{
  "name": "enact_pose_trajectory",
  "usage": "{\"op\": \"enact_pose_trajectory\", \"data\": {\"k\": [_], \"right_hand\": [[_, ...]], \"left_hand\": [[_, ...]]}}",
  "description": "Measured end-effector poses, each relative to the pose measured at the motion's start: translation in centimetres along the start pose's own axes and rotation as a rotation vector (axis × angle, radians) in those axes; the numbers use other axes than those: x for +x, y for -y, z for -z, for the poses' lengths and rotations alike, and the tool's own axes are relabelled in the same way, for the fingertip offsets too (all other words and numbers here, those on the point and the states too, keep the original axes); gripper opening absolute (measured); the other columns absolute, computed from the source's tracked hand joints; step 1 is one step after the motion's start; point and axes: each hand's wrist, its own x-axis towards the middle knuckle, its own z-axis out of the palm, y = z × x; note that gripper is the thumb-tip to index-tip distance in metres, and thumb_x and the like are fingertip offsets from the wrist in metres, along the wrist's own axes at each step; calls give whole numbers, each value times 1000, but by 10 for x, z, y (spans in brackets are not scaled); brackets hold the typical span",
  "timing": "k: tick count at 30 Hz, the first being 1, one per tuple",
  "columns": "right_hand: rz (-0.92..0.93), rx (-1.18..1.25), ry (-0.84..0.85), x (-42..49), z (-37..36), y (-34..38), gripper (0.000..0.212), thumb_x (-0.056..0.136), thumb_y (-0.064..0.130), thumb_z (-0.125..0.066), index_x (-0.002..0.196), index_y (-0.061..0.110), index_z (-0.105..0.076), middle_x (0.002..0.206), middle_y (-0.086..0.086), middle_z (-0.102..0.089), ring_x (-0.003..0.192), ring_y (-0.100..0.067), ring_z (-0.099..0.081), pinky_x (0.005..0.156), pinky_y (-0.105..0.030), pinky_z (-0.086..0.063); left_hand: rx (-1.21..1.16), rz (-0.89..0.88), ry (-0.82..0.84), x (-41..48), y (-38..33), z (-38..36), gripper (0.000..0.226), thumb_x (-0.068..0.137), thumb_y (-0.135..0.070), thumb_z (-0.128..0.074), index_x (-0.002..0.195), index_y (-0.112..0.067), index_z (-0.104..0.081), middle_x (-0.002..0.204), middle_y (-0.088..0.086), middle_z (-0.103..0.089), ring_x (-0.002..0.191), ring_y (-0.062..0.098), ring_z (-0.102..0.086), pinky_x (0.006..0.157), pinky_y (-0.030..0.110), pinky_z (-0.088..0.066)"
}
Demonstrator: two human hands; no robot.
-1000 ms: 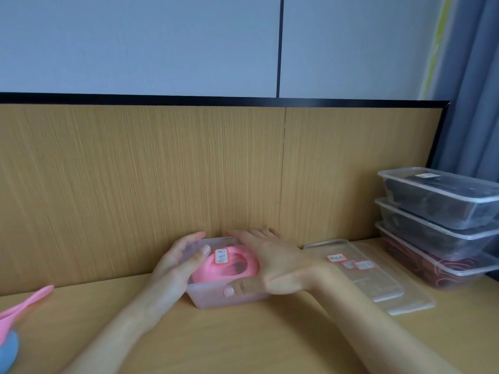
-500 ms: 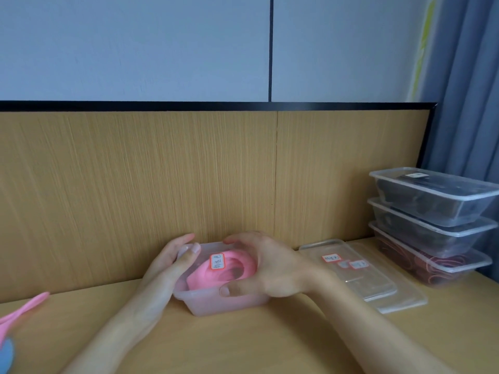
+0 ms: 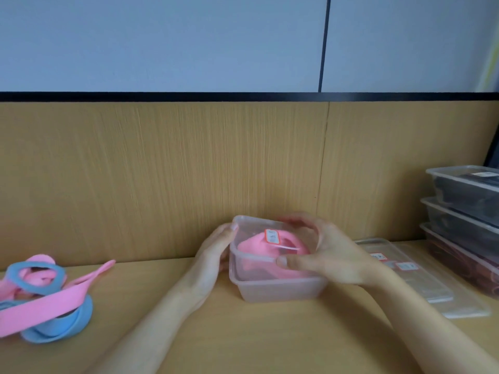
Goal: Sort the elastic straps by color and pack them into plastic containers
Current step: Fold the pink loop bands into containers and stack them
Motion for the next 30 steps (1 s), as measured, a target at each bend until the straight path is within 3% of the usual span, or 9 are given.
{"op": "enact_pose_trajectory", "data": {"k": [8, 12, 16, 19, 26, 30], "right_hand": [[28, 41, -47, -2, -2, 0, 87, 57, 56, -87, 134, 31, -56, 127, 21, -62, 116, 15, -54, 90, 0, -36], [42, 43, -67, -3, -1, 2, 91, 52, 65, -83, 132, 32, -57, 125, 23, -62, 117, 15, -53, 90, 2, -34], [59, 76, -122, -4, 1, 2, 94, 50, 66, -83, 133, 30, -57, 126, 22, -62, 118, 17, -51, 89, 4, -33], [64, 75, -134, -4, -1, 2, 96, 51, 66, -82, 135, 28, -57, 128, 20, -61, 119, 17, -50, 90, 5, -32], [52, 39, -154, -5, -3, 5, 86, 58, 53, -88, 134, 25, -59, 128, 15, -62, 123, 9, -52, 96, -1, -34], [51, 8, -182, -6, -1, 11, 78, 59, 52, -88, 128, 28, -61, 126, 17, -64, 119, 12, -53, 93, 1, -34]], "left_hand": [[68, 23, 82, -2, -2, -1, 57, 96, -65, -33, 132, -35, -65, 135, -7, -66, 128, 11, -59, 117, 50, -35], [67, 22, 82, -1, -1, -1, 56, 96, -66, -30, 129, -39, -67, 135, -9, -66, 129, 10, -58, 116, 47, -36], [72, -8, 52, 0, 0, -1, 57, 95, -67, -31, 133, -38, -61, 133, -10, -67, 127, 13, -60, 108, 43, -44], [121, -62, 50, 2, -1, -2, 44, 103, -58, -33, 136, -41, -57, 131, -13, -66, 124, 11, -61, 103, 43, -48], [96, -14, 4, 1, -2, 0, 47, 93, -60, -43, 121, -32, -68, 122, -6, -71, 118, 15, -65, 103, 45, -48], [101, 11, -28, -2, 0, 0, 36, 107, -40, -39, 118, -27, -70, 116, -6, -74, 111, 14, -68, 91, 36, -50]]}}
